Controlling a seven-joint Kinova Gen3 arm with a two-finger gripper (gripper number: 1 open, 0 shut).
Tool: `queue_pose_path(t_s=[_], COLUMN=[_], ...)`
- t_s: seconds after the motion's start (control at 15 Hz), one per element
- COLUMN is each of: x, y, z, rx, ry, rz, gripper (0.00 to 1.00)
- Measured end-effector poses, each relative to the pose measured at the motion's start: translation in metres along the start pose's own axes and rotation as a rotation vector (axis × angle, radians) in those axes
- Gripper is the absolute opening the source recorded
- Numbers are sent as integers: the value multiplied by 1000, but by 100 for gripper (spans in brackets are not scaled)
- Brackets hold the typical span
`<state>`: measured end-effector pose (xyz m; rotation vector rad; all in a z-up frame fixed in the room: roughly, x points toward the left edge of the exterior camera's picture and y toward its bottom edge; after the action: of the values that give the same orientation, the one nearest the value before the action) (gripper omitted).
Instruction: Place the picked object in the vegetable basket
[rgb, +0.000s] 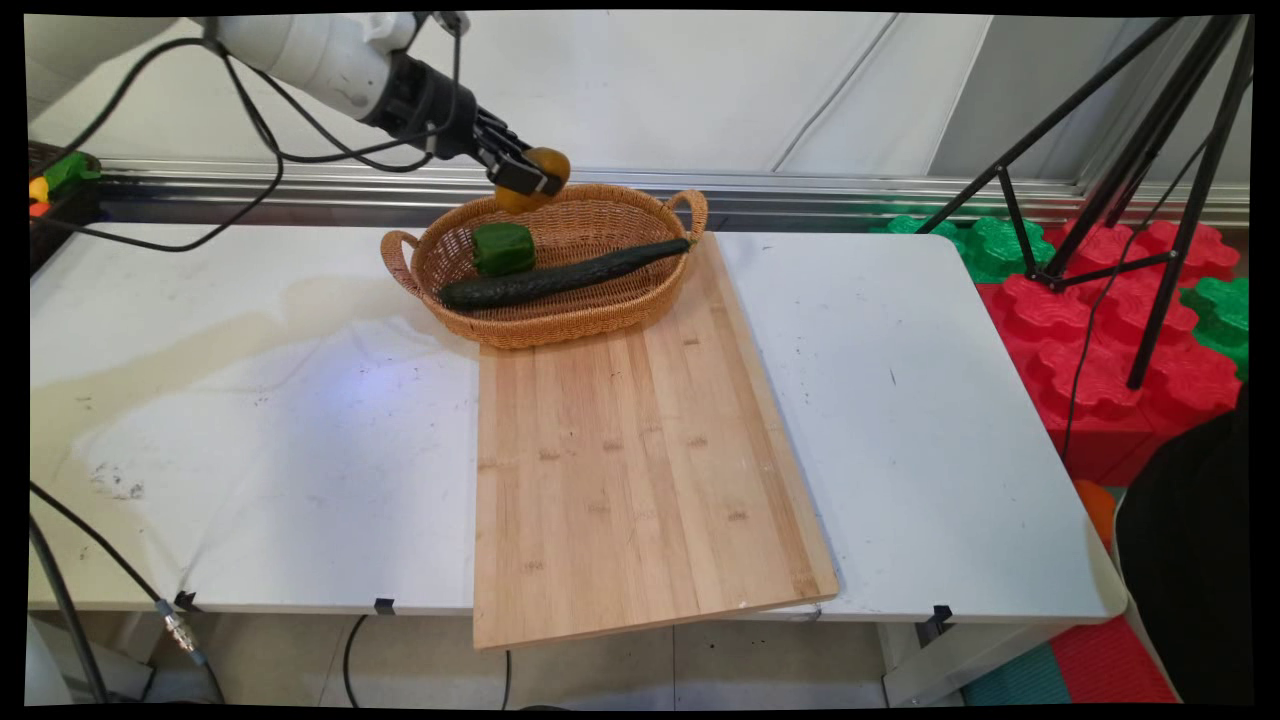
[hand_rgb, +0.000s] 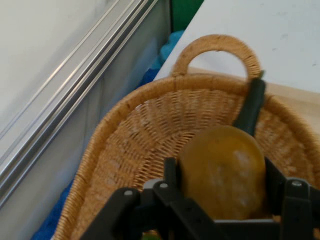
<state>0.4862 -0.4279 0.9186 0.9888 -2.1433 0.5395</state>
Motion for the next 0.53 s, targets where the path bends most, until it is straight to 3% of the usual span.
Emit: queue_pose_path(t_s=[0.53], x=[4], y=[-23], z=[75], rx=[24], ry=[-60], rz=[-35], gripper=[0])
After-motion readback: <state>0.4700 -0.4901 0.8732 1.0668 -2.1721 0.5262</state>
